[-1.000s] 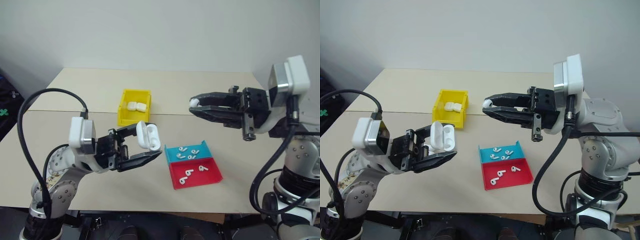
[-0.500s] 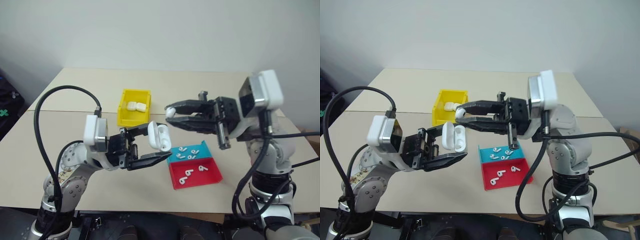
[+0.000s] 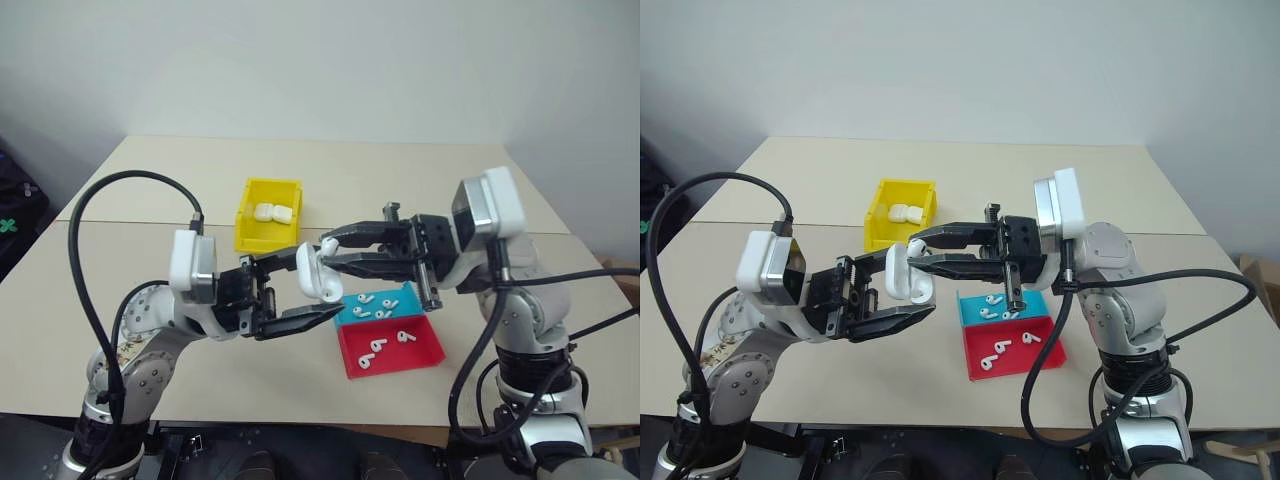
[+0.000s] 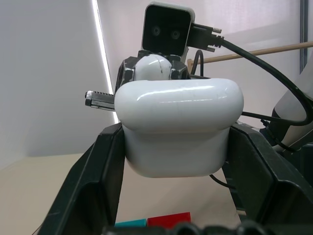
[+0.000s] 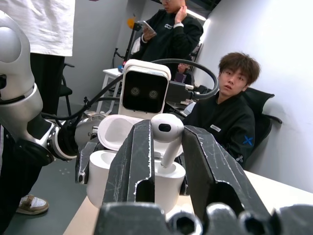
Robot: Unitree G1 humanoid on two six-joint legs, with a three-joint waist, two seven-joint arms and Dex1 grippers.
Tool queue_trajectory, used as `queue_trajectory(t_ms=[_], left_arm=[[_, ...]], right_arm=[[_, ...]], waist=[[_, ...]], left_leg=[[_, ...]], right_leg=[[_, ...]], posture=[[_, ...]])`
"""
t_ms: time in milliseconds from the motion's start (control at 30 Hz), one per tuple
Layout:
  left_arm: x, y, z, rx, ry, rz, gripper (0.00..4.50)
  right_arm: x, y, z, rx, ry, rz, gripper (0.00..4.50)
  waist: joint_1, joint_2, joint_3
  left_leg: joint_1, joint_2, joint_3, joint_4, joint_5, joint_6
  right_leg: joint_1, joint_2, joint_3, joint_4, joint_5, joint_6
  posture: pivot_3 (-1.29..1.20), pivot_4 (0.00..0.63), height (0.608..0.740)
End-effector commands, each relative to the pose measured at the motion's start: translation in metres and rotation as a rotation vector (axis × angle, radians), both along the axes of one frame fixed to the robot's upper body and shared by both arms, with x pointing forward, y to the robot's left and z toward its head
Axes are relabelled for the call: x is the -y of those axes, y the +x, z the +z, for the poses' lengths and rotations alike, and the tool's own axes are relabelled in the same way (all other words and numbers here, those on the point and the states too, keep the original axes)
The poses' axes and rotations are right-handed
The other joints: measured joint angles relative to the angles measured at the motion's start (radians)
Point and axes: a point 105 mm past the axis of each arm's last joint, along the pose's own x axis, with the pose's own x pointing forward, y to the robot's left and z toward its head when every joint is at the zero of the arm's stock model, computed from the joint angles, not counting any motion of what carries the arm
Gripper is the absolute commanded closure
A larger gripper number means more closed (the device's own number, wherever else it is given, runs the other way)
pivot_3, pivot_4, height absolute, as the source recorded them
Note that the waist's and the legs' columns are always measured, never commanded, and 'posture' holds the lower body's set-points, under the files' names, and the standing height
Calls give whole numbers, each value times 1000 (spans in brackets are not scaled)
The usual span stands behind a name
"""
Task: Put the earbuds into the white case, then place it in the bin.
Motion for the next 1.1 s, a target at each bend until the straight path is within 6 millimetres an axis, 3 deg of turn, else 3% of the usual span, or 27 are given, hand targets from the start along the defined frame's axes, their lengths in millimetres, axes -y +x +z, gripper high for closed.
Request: queue_trajectory(t_ms=[33,367,467,600,800,933,1000,1100], left_arm=[[0,-2,7,34,-17,3,1682],[0,-1,5,35,-20,6,1682],[0,-1,5,35,-19,7,1682],[-1,0,4,36,-17,9,1682],[-2,1,2,29,-6,22,1682],[-15,7,-13,26,52,76,1682],[-22,9,-23,15,92,105,1682],[-38,10,-44,4,158,153,1682]], right_arm=[[1,-3,2,43,4,3,3604],[0,1,-3,44,-18,-7,3604],[0,0,-8,52,-51,-1,2842],[-1,1,-10,58,-62,-13,1503],[2,2,-6,74,-57,-24,1503],[19,7,15,56,-37,-56,1503],[27,12,20,48,-61,-100,1503],[40,39,9,29,-263,-280,1503]], waist=[[0,0,0],[0,0,0],[1,0,0],[0,0,0],[1,0,0],[0,0,0],[-1,0,0],[-1,0,0]], left_leg=[[0,0,0,0,0,0],[0,0,0,0,0,0],[0,0,0,0,0,0],[0,0,0,0,0,0],[0,0,0,0,0,0],[0,0,0,0,0,0],[0,0,0,0,0,0],[0,0,1,-1,0,0]], right_leg=[[0,0,0,0,0,0],[0,0,0,0,0,0],[0,0,0,0,0,0],[0,0,0,0,0,0],[0,0,0,0,0,0],[0,0,0,0,0,0],[0,0,0,0,0,0],[-1,0,0,0,0,0]], posture=[[0,150,740],[0,150,740],[0,150,740],[0,150,740],[0,150,740],[0,150,740],[0,150,740],[0,150,740]])
